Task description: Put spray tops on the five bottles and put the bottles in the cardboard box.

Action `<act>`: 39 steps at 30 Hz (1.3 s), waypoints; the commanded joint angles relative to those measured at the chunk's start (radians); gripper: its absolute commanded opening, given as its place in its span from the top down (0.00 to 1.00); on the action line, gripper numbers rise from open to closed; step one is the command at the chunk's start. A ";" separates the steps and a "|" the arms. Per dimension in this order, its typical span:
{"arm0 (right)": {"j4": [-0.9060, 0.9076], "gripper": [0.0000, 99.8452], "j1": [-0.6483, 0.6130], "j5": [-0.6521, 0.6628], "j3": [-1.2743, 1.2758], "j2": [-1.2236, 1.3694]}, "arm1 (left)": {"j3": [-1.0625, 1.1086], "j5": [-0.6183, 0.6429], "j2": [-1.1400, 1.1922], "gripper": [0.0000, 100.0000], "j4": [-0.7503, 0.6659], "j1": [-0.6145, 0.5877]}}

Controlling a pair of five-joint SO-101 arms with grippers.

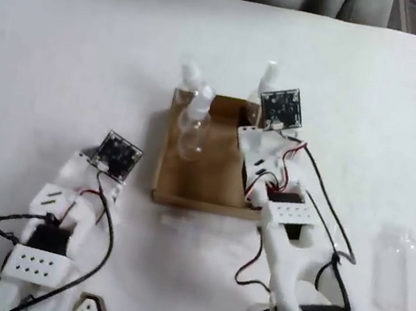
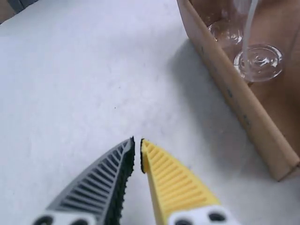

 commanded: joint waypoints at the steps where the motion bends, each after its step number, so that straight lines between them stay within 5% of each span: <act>1: -0.059 0.98 0.018 0.012 -0.092 0.064 | -0.002 -0.011 -0.010 0.97 -0.029 0.012; 39: -0.249 0.98 0.024 0.012 -0.086 0.280 | -0.002 -0.011 -0.010 0.97 -0.029 0.010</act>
